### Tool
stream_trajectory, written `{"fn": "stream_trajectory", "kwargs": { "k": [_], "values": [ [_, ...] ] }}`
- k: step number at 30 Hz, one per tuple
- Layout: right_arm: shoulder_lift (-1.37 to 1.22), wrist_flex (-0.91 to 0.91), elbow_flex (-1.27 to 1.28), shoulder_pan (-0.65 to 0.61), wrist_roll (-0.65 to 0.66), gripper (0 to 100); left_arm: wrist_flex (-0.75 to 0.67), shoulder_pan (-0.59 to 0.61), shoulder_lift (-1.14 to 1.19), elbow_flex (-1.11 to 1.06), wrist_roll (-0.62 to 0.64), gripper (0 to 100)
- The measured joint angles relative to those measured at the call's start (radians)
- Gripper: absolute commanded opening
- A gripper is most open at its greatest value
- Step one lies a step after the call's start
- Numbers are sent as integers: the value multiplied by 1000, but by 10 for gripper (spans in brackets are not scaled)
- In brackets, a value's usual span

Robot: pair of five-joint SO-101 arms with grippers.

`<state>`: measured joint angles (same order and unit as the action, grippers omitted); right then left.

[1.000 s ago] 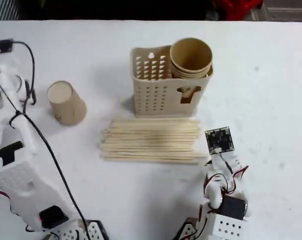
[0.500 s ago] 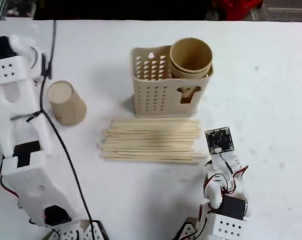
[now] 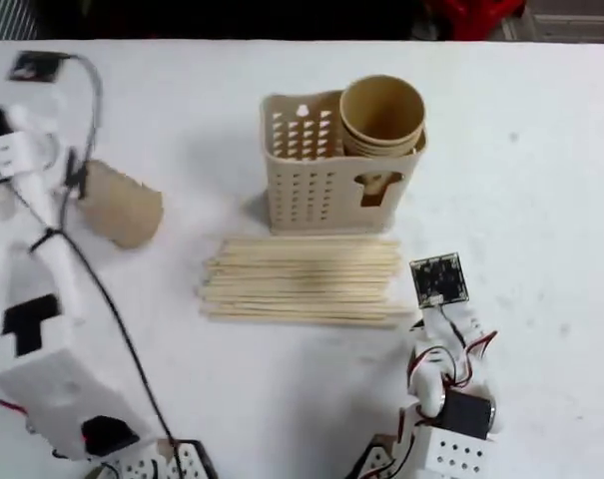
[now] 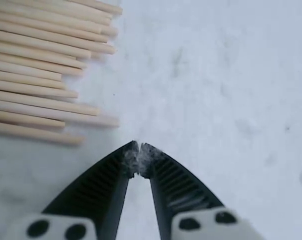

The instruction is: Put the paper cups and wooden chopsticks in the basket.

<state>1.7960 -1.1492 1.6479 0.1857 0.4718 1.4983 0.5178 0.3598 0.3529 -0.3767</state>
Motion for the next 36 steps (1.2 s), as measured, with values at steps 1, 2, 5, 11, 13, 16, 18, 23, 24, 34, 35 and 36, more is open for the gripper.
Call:
{"fn": "stream_trajectory", "kwargs": {
  "k": [1, 2, 5, 11, 13, 16, 18, 23, 24, 34, 35, 36],
  "values": [
    [0, 0, 0, 0, 0, 18, -21, 32, 3, -11, -11, 146],
    [0, 0, 0, 0, 0, 18, -41, 64, 14, -20, -21, 146],
    [0, 0, 0, 0, 0, 18, -71, 133, 20, -38, -48, 147],
    [0, 0, 0, 0, 0, 18, -83, 229, 20, 23, -60, 148],
    [0, 0, 0, 0, 0, 18, -66, 259, 20, 100, -60, 164],
    [0, 0, 0, 0, 0, 18, 5, 285, 20, 235, -60, 221],
    [0, 0, 0, 0, 0, 18, 86, 282, 20, 333, -63, 229],
    [0, 0, 0, 0, 0, 18, 269, 170, 14, 496, -130, 208],
    [0, 0, 0, 0, 0, 18, 276, 143, 9, 496, -133, 207],
    [0, 0, 0, 0, 0, 18, 219, -58, -494, -52, -222, 208],
    [0, 0, 0, 0, 0, 18, 175, -63, -568, -135, -232, 209],
    [0, 0, 0, 0, 0, 18, 130, -64, -632, -216, -247, 210]
  ]
}}
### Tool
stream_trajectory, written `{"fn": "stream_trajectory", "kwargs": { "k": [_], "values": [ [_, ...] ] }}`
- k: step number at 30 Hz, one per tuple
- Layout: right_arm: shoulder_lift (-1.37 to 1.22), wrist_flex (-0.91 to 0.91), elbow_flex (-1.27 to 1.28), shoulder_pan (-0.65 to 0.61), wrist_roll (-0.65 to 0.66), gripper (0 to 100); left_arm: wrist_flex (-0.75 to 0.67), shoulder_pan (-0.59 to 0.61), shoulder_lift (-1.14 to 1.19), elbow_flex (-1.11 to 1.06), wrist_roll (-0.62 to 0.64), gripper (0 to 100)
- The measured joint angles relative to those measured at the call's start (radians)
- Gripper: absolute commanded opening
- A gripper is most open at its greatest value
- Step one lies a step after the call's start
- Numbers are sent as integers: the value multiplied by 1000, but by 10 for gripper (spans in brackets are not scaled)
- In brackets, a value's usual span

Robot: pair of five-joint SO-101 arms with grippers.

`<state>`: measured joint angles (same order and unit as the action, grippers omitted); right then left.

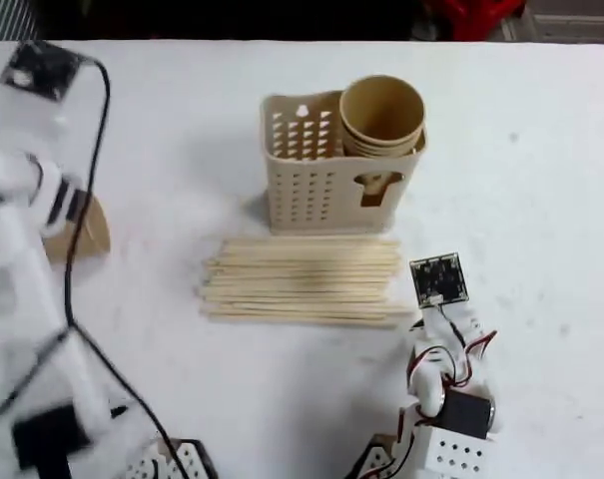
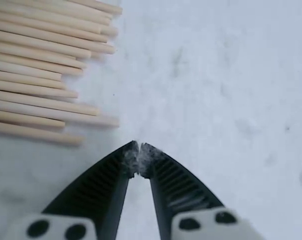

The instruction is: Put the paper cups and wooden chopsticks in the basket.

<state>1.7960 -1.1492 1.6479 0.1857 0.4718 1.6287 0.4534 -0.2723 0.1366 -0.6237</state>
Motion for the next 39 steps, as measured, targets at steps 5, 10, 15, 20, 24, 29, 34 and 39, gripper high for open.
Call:
{"fn": "stream_trajectory", "kwargs": {
  "k": [5, 10, 15, 20, 24, 29, 34, 39],
  "values": [
    [0, 0, 0, 0, 0, 18, -155, 2, -127, -298, -78, 211],
    [0, 0, 0, 0, 0, 18, -285, 3, -127, -397, -89, 212],
    [0, 0, 0, 0, 0, 18, -454, 2, -127, -496, -89, 212],
    [0, 3, 11, 0, 2, 18, -657, 41, -127, -628, -121, 212],
    [2, 26, 14, 0, 0, 18, -726, 77, -127, -712, -196, 212],
    [2, 26, 15, 0, 0, 18, -873, 100, -127, -847, -250, 212],
    [2, 29, 15, 0, 0, 18, -1014, 143, -127, -957, -290, 212],
    [2, 29, 15, 0, 0, 18, -1140, 224, -127, -1019, -311, 212]
  ]
}}
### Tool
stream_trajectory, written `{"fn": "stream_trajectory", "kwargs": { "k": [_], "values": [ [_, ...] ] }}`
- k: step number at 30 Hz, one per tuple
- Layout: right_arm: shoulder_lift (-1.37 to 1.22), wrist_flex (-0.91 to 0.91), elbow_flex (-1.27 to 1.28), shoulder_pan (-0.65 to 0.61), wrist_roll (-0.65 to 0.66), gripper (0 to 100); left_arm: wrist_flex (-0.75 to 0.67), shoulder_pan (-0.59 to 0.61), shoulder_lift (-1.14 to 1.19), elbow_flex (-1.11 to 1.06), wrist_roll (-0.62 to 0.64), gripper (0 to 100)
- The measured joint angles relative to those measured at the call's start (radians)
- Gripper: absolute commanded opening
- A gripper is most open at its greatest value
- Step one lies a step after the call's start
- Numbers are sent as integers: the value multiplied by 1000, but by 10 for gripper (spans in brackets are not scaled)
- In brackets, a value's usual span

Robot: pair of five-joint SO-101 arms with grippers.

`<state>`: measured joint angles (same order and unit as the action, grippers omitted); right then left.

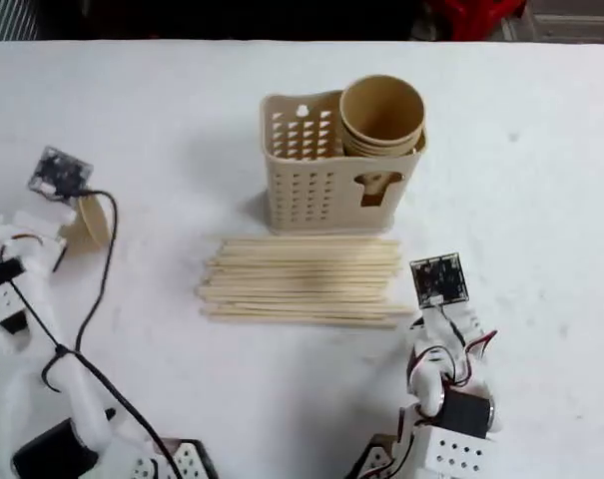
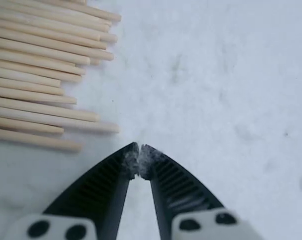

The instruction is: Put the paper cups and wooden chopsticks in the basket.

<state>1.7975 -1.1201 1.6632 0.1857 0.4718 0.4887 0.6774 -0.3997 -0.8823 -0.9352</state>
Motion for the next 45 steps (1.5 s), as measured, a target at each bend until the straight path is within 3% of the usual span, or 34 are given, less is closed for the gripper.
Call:
{"fn": "stream_trajectory", "kwargs": {
  "k": [7, 13, 16, 21, 25, 31, 40, 45],
  "values": [
    [0, 0, 0, 0, 0, 18, -37, 81, 0, -6, 0, 212],
    [0, 0, 0, 0, 0, 18, 146, 83, -69, 40, 138, 271],
    [0, 0, 0, 0, 0, 18, 226, 31, -144, 71, 253, 260],
    [0, 0, 0, 0, 0, 18, 239, -163, -201, 71, 354, 260],
    [0, 0, 0, 0, 0, 18, 133, -235, -203, 20, 382, 260],
    [0, 0, 0, 0, 0, 18, -71, -224, -203, -137, 351, 260],
    [0, 0, 0, 0, 0, 18, -394, -98, -203, -374, 213, 233],
    [0, 0, 0, 0, 0, 18, -457, -11, -203, -402, 181, 233]
  ]
}}
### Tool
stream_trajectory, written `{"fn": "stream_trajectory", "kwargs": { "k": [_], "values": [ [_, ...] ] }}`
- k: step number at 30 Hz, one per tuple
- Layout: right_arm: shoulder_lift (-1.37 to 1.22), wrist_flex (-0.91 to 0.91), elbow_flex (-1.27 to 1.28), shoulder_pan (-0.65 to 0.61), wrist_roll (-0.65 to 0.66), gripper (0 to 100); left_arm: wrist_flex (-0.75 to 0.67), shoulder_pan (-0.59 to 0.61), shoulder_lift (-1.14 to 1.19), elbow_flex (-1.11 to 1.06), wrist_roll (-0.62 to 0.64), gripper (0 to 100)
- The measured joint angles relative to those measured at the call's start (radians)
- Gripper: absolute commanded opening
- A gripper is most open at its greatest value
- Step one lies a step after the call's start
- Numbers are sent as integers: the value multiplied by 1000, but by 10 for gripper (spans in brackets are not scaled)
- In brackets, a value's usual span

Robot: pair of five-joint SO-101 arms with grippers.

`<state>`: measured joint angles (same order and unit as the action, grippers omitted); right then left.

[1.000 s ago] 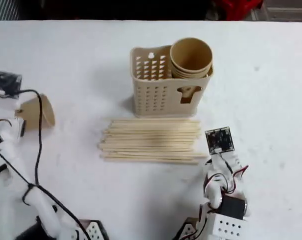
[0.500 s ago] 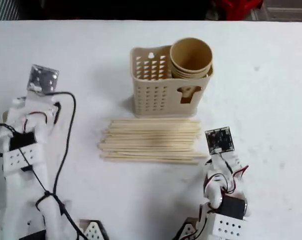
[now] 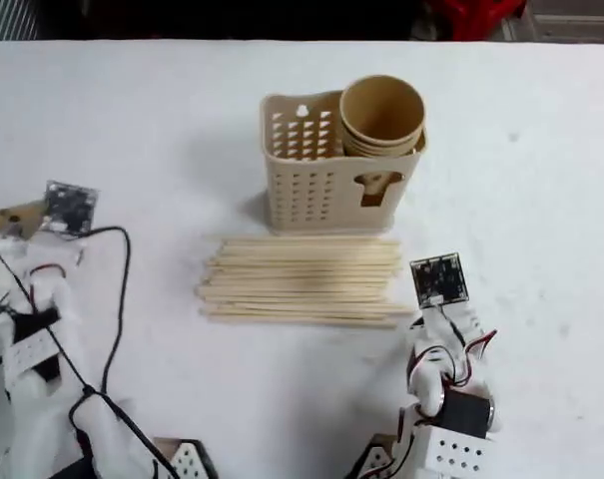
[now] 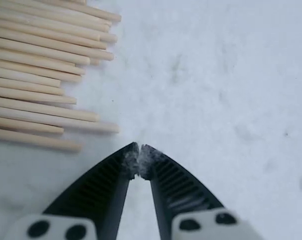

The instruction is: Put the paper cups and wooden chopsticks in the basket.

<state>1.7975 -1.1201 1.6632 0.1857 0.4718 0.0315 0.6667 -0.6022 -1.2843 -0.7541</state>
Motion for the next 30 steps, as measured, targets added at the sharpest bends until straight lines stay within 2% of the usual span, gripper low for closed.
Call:
{"fn": "stream_trajectory", "kwargs": {
  "k": [12, 18, 24, 30],
  "values": [
    [0, 0, 0, 0, 0, 18, -9, 287, 0, -21, -5, 229],
    [0, 0, 0, 0, 0, 18, -11, 295, -2, -83, -68, 229],
    [0, 0, 0, 0, 0, 18, -103, 253, -3, -83, 0, 229],
    [0, 0, 0, 0, 0, 18, -118, 250, 32, -23, 17, 229]
  ]
}}
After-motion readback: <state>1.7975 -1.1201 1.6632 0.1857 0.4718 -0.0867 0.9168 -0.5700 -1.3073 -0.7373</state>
